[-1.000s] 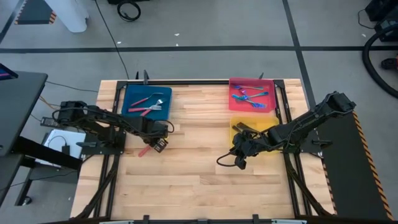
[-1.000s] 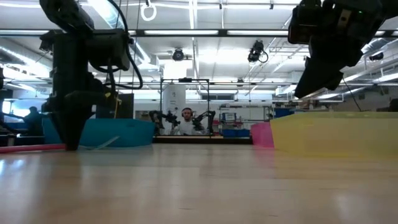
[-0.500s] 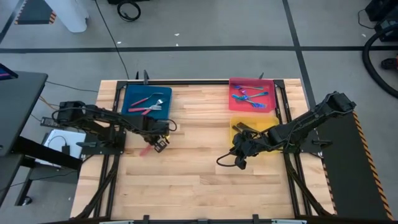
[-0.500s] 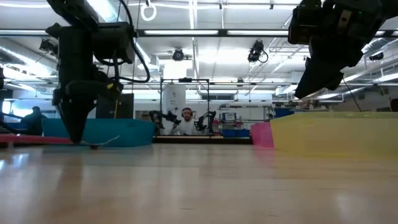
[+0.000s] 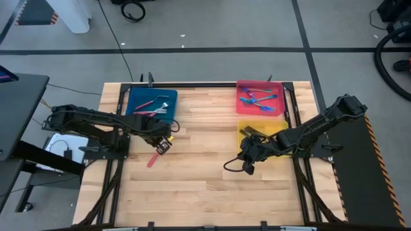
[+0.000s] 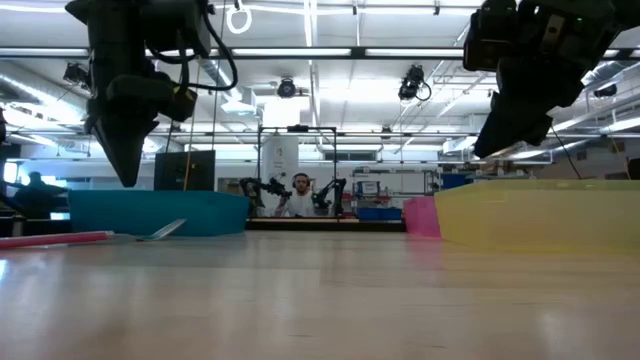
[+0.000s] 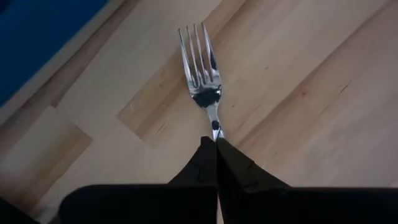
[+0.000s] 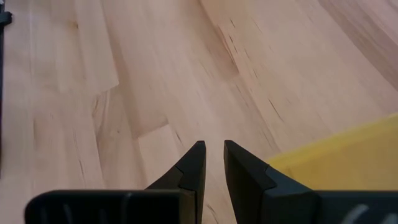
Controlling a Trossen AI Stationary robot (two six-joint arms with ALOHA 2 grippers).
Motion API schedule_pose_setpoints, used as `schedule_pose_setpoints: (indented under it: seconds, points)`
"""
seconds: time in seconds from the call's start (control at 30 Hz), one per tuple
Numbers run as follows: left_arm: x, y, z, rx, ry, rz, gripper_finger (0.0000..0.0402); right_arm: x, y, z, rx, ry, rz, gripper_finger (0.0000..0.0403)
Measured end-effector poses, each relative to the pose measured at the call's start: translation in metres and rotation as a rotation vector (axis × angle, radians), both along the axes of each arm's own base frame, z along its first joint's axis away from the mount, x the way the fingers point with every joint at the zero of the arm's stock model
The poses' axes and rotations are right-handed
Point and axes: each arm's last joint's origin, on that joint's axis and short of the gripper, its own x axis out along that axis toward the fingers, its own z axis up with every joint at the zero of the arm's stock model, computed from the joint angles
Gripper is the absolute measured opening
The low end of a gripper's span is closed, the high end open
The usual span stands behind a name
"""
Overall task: Sort silverware by color (type)
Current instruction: Put the red fork into the blue bin
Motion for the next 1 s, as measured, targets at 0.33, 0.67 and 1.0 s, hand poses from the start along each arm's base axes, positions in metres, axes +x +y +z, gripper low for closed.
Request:
schedule_pose_setpoints:
  seconds: [0.33, 0.67, 1.0]
  points:
    - [0.021, -0.001, -0.018, -0.029, -0.023, -0.005, 0.0045, 0.0, 0.0, 0.0, 0.001, -0.001, 0.0, 0.0065]
    - [0.026, -0.001, -0.042, -0.049, 0.108, 0.076, 0.0105, -0.001, 0.0, -0.001, -0.004, 0.014, 0.0, 0.0065]
    - [0.032, -0.001, -0.064, -0.049, 0.199, 0.066, 0.0105, -0.001, 0.0, -0.001, -0.001, 0.013, 0.003, 0.0065]
